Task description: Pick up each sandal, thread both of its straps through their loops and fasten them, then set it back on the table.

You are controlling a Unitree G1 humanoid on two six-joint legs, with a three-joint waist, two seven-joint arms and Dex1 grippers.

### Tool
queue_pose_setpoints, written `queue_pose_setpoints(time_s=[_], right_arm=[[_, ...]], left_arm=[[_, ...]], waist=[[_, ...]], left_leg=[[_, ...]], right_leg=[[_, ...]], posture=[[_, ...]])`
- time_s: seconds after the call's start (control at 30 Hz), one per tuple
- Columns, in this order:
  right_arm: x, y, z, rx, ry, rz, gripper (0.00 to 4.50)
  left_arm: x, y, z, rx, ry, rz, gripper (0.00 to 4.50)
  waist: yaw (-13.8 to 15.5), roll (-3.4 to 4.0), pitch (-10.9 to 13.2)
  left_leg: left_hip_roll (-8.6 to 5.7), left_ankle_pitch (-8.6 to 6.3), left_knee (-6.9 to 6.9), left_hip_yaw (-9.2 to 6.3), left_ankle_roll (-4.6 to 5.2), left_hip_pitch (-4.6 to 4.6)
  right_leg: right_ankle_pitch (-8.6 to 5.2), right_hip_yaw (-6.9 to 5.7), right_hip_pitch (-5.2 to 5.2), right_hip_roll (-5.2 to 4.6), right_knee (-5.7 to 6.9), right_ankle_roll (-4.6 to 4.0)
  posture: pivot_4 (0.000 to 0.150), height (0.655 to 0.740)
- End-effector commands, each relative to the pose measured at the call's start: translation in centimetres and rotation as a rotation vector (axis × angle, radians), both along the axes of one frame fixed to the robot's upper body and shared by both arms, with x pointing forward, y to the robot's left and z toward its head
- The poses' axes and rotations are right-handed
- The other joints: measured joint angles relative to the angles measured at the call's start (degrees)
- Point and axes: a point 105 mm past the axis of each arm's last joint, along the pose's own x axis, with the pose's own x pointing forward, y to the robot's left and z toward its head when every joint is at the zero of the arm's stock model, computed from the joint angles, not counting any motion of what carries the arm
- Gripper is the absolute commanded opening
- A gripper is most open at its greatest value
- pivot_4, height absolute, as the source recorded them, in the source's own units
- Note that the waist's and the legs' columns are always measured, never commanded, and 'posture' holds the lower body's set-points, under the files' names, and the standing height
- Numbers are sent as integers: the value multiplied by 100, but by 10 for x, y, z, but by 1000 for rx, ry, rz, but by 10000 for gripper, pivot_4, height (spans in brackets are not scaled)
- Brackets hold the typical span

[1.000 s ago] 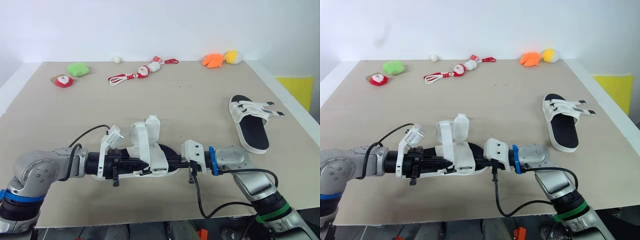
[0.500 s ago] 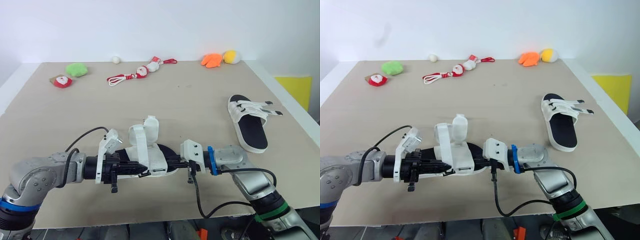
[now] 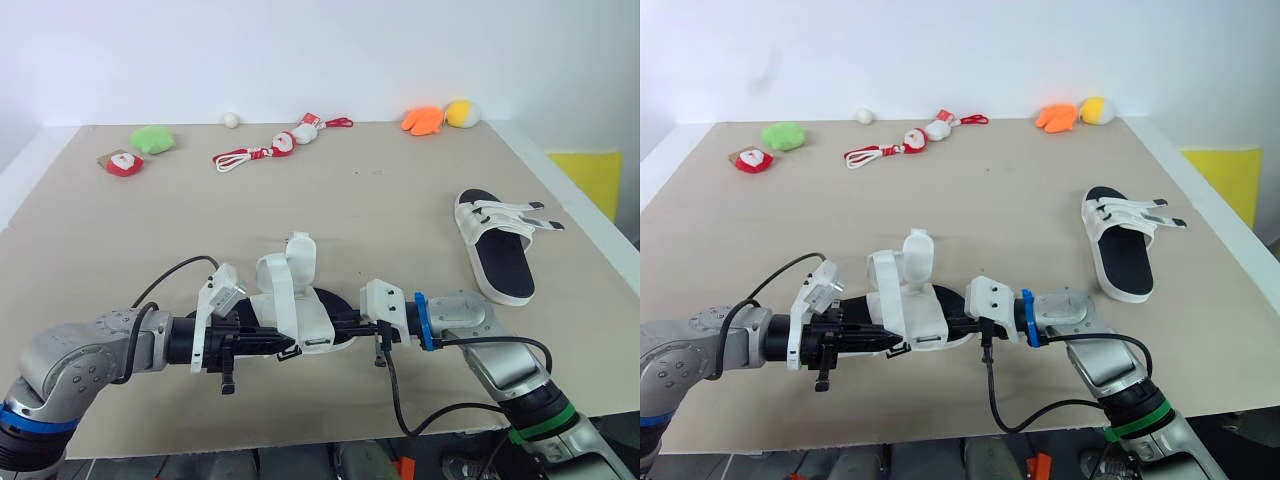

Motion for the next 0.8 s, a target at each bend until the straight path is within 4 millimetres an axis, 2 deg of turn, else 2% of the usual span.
queue_pose_setpoints(time_s=[0.03, 0.53, 0.63, 0.8], right_arm=[[-1, -3, -18, -53, 55, -21, 0], [-3, -2, -18, -50, 58, -18, 0], [-3, -1, -19, -49, 60, -14, 0], [-3, 0, -19, -46, 60, -11, 0]], left_arm=[[-2, 2, -4, 35, 12, 8, 286], [-5, 5, 1, -1, 40, 98, 286], [-8, 3, 8, -49, 60, 94, 286], [-9, 4, 5, -31, 70, 105, 286]], waist=[[0, 0, 0], [-3, 0, 0], [-3, 0, 0], [-7, 0, 0]], left_leg=[[0, 0, 0, 0, 0, 0], [1, 0, -2, 0, -1, 1], [1, -1, -2, 1, -1, 1], [1, -1, -3, 1, -2, 1]], right_leg=[[0, 0, 0, 0, 0, 0], [0, 0, -2, 0, 0, 0], [0, 0, -2, 0, 0, -1], [-1, 0, -4, 1, 0, -1]], posture=[[1500, 7400], [1500, 7400], [1500, 7400], [1500, 7400]])
